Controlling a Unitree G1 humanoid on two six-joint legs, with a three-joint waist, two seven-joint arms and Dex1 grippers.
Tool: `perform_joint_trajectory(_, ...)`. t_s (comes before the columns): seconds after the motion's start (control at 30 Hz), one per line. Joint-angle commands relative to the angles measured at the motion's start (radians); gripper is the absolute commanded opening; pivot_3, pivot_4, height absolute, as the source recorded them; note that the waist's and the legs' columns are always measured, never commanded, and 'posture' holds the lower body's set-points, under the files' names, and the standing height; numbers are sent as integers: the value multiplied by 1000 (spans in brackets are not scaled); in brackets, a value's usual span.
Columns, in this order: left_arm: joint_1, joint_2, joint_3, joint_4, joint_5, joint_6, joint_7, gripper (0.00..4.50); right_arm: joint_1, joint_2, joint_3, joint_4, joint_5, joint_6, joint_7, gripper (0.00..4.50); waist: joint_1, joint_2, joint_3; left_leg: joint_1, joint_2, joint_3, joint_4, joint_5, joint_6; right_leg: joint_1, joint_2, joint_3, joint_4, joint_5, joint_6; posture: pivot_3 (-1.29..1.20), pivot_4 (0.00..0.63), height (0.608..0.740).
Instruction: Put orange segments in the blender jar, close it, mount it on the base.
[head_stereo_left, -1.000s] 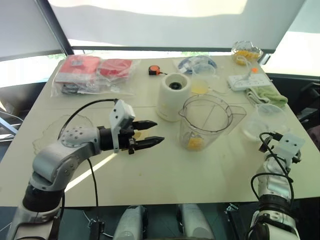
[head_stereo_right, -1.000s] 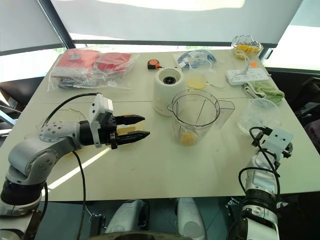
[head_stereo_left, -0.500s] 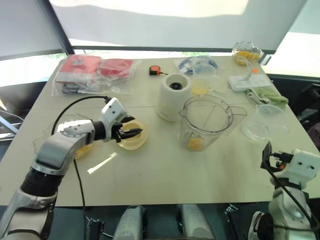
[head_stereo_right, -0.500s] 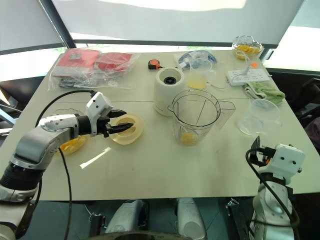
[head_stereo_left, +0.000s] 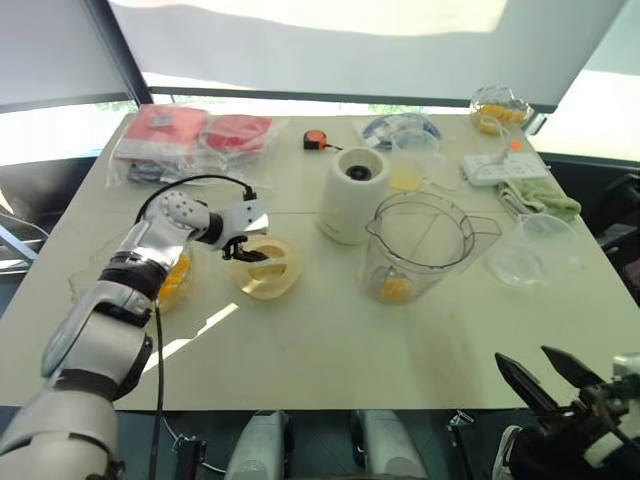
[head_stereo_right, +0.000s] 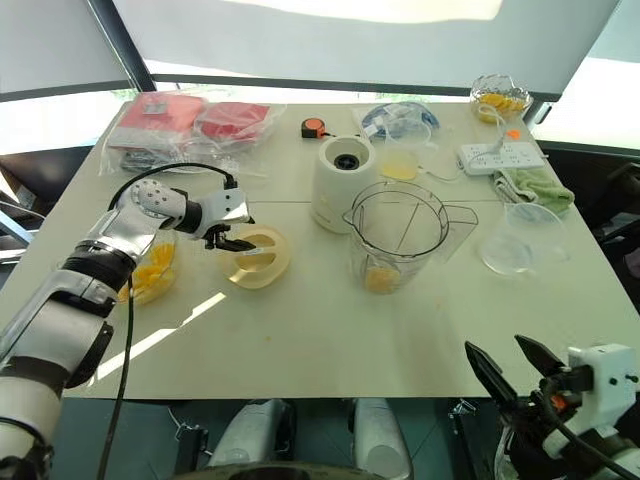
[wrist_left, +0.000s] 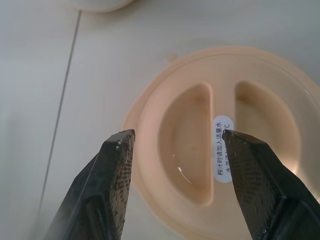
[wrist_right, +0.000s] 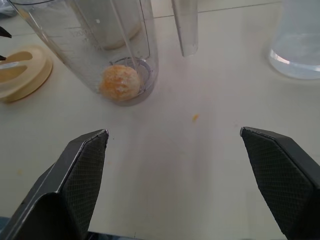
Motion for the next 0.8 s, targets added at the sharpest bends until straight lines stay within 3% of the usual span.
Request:
perform_joint_trajectory(0.03, -47, -5, 3, 83, 36, -81, -70, 2904, 40, -35, -67, -70, 80, 14, 29, 4451, -1, 0, 0, 0, 0, 0, 0, 0, 0, 0, 0, 0, 0, 0, 0, 0, 150, 740)
perform_joint_trajectory(0.27, -75, -71, -17, 264, 143, -145, -24, 2904, 45, -51, -89, -161, 330, -21, -35, 4451, 7, -3, 0, -2, 0, -1, 0, 0, 1, -1, -1, -1, -2, 2, 4, 0, 150, 740)
perform_joint_trajectory(0.53, -70, -118, -4, 341, 194, -182, 0, 2904, 71, -179, -55, -208, 311, -28, -31, 4451, 7, -6, -7, -3, -1, 0, 0, 0, 1, 1, -4, -1, -5, 4, 7, 0, 150, 740)
perform_joint_trajectory(0.63, -69, -123, -3, 350, 206, -194, 6, 2108, 68, -227, -49, -208, 297, -33, -34, 4500, 10, -8, -8, 0, -1, 0, 1, 0, 1, 4, -4, -1, -5, 4, 7, 0, 150, 740)
perform_joint_trajectory(0.77, -72, -125, 3, 355, 221, -195, 20, 245, 39, -267, -36, -208, 296, -30, -59, 4500, 10, -8, -9, 4, -1, -1, 1, 0, 1, 10, -4, -2, -7, 3, 5, 0, 150, 740)
perform_joint_trajectory(0.8, -74, -124, 6, 354, 221, -195, 16, 243, 29, -269, -30, -208, 296, -27, -65, 4500, 9, -8, -9, 4, -1, -1, 1, 0, 1, 11, -5, -2, -7, 3, 5, 0, 150, 740)
